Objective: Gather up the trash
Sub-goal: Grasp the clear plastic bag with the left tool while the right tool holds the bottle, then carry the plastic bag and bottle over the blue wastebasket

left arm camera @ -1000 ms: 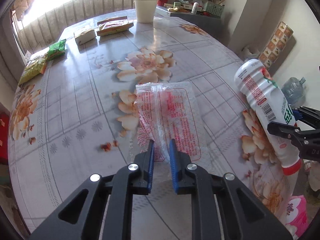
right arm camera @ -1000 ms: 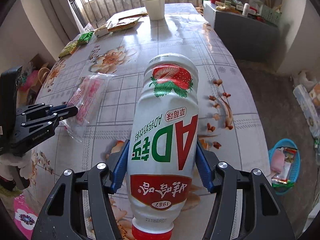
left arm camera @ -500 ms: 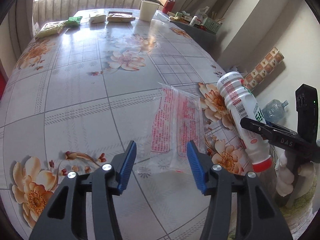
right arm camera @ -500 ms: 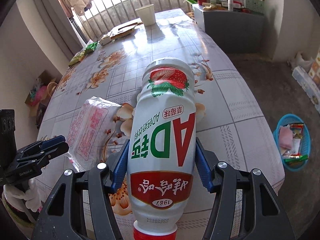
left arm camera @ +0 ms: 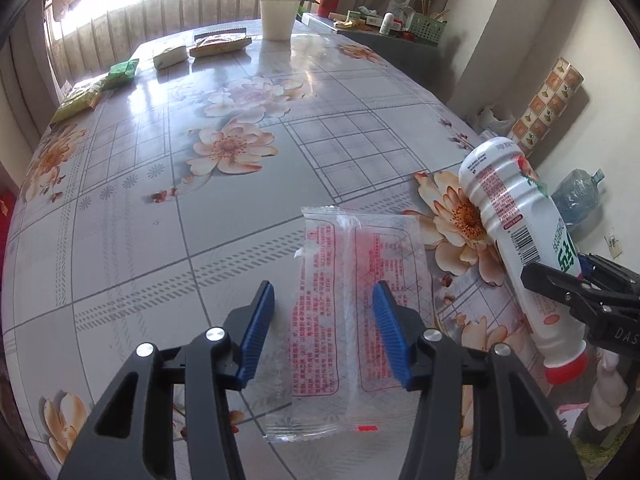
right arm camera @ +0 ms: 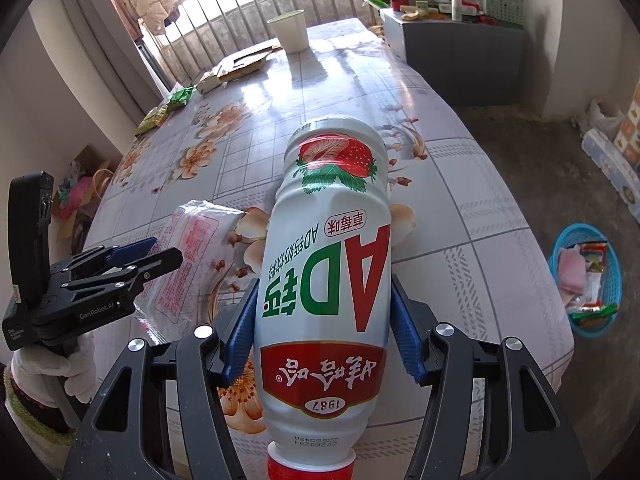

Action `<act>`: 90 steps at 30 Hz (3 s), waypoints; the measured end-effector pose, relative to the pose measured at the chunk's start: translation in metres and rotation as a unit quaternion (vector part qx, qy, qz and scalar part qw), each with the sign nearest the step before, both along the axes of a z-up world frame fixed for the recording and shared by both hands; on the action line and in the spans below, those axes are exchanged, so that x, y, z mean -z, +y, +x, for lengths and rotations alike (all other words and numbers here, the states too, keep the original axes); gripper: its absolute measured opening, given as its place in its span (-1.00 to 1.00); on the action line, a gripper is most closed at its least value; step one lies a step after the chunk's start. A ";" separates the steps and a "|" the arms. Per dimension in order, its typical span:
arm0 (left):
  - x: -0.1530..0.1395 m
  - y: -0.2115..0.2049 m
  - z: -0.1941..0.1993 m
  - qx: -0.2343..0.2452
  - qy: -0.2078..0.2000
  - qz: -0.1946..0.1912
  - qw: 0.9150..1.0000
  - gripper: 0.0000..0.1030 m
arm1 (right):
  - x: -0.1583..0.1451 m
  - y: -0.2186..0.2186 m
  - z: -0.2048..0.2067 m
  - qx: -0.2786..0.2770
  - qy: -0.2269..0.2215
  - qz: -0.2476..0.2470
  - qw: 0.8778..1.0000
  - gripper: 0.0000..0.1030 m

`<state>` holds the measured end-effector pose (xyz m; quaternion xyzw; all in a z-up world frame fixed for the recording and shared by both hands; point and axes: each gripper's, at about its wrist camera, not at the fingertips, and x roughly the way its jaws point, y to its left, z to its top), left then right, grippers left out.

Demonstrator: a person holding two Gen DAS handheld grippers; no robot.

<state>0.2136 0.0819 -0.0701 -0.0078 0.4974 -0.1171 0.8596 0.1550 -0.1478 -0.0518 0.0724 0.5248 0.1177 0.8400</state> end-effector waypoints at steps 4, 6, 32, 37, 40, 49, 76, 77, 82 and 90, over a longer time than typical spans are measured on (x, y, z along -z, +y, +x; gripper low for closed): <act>0.000 -0.004 -0.004 0.011 -0.009 0.024 1.000 -0.49 | -0.001 0.001 -0.001 -0.001 -0.003 -0.007 1.000 0.10; 0.001 -0.003 -0.004 0.012 -0.008 0.025 1.000 -0.68 | -0.001 0.003 -0.001 -0.002 -0.005 -0.011 1.000 0.10; -0.004 0.009 -0.025 -0.005 0.065 -0.126 0.990 -0.31 | -0.014 0.020 -0.009 -0.041 -0.011 0.045 0.998 0.09; 0.003 0.016 -0.024 -0.011 0.092 -0.182 0.979 -0.30 | 0.000 0.034 -0.004 -0.057 0.014 0.043 0.997 0.08; 0.007 0.022 -0.021 -0.014 0.114 -0.232 0.966 -0.30 | -0.001 0.037 -0.003 -0.060 0.015 0.046 0.997 0.08; 0.001 0.022 -0.027 0.009 0.111 -0.292 0.950 -0.30 | 0.002 0.029 -0.001 -0.054 0.023 0.071 0.996 0.08; -0.068 -0.043 -0.030 0.076 -0.022 -0.139 0.987 -1.00 | -0.028 -0.040 -0.019 0.028 -0.030 0.127 0.991 0.07; -0.072 -0.050 -0.027 0.084 -0.024 -0.140 0.986 -1.00 | -0.032 -0.049 -0.021 0.038 -0.036 0.131 0.990 0.07; -0.093 -0.099 -0.011 0.132 -0.037 -0.144 0.980 -1.00 | -0.046 -0.104 -0.037 0.102 -0.067 0.143 0.982 0.07; -0.104 -0.222 0.024 0.231 -0.026 -0.144 0.962 -1.00 | -0.040 -0.234 -0.080 0.267 -0.087 0.163 0.946 0.07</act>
